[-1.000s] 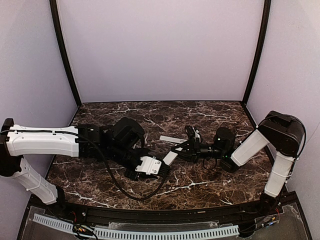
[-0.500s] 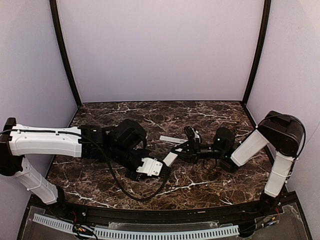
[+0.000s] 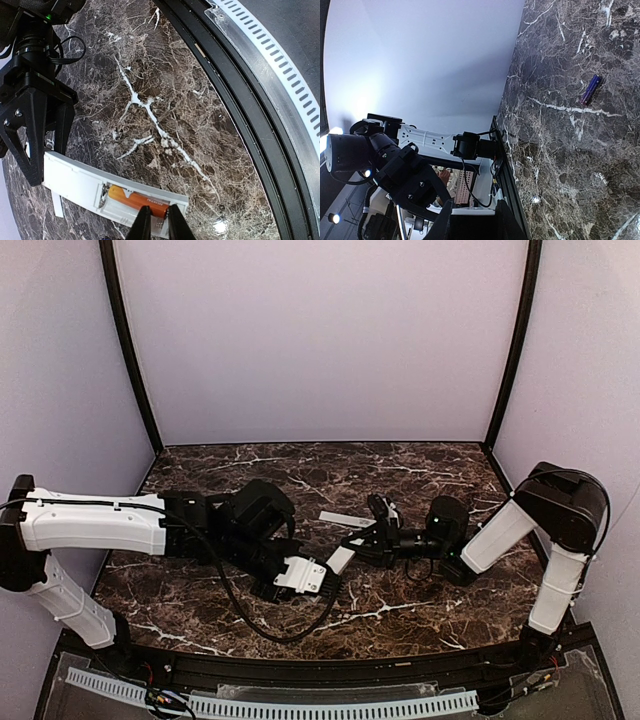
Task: Load the batteries into the remote control
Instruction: Load the battery into the battery compartment, then pick up the battery from the center of the board, then place the battery in the battery compartment.
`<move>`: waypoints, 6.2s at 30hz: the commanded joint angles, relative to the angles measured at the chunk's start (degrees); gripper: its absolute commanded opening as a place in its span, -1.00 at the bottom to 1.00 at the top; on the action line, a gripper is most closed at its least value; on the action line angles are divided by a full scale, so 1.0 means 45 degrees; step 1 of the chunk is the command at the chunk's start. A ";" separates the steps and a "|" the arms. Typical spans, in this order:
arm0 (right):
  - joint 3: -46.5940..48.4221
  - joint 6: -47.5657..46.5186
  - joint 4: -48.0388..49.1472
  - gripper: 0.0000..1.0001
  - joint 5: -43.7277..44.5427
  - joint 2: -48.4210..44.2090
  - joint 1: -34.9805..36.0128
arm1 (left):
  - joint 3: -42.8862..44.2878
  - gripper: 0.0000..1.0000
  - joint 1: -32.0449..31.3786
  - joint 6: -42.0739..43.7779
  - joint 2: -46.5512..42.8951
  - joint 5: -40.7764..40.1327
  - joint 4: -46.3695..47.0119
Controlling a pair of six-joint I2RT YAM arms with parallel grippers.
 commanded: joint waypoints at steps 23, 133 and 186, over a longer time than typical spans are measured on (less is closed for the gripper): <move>0.0131 0.0261 0.2629 -1.00 -0.0135 -0.0526 0.0282 | 0.0391 -0.86 0.0025 -0.0236 0.0944 0.0256 -0.0529; 0.0674 -0.7348 -0.8481 -1.00 -0.0799 -0.4958 -0.2683 | -0.0022 -0.99 0.1879 -0.9883 0.0922 0.0148 0.6409; 0.0325 -0.5064 -0.6005 -1.00 -0.0953 -0.4098 -0.2550 | -0.0084 -0.97 0.1174 -1.0696 0.2360 -0.0108 0.7018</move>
